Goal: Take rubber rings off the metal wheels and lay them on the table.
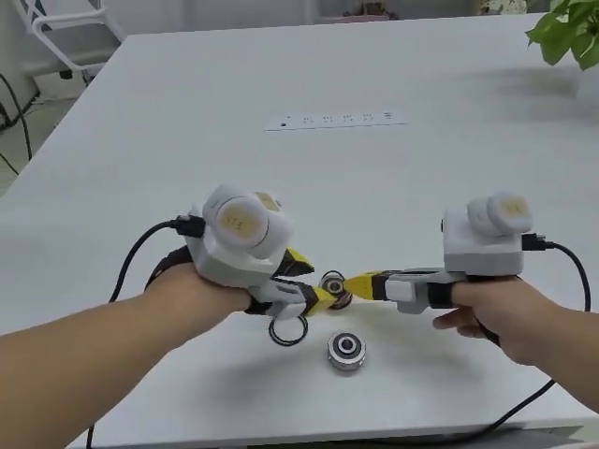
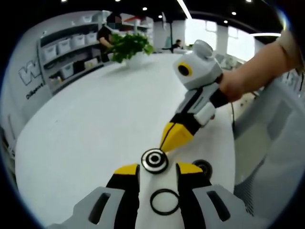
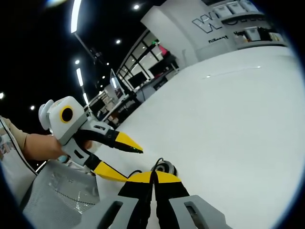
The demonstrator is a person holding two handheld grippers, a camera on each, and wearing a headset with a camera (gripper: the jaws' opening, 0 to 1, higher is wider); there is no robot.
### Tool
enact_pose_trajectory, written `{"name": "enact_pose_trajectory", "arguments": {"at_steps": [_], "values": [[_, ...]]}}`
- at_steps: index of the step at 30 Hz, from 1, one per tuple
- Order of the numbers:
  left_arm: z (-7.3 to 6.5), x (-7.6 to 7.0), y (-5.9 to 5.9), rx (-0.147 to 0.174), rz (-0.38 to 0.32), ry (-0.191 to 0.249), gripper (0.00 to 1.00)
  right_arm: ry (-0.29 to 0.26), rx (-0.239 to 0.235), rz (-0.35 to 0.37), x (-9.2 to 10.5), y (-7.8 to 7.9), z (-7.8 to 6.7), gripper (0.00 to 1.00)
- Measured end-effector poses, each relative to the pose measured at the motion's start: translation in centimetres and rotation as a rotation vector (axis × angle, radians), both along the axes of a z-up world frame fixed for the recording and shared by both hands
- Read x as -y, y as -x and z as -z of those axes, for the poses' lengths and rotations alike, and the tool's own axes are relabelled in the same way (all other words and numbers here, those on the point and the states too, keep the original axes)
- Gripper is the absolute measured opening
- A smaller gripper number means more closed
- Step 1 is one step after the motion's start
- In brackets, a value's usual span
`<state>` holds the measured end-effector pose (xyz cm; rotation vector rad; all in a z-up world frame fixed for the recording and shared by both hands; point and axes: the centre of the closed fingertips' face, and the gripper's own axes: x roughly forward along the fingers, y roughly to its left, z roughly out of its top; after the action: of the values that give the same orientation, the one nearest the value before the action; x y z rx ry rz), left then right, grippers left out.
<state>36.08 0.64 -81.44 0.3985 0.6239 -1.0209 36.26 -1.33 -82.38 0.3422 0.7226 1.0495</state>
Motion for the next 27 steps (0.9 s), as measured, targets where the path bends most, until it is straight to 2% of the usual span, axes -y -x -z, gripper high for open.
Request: {"name": "enact_pose_trajectory", "arguments": {"at_steps": [13, 27], "values": [[-1.4, -1.7, 0.9, -0.001, -0.009, 0.034, 0.42, -0.002, 0.002, -0.01, -0.3, 0.3, -0.4, 0.0], [-2.7, -3.0, 2.2, 0.002, -0.019, 0.068, 0.51, -0.023, 0.011, -0.032, -1.3, 0.9, -1.8, 0.0]]}}
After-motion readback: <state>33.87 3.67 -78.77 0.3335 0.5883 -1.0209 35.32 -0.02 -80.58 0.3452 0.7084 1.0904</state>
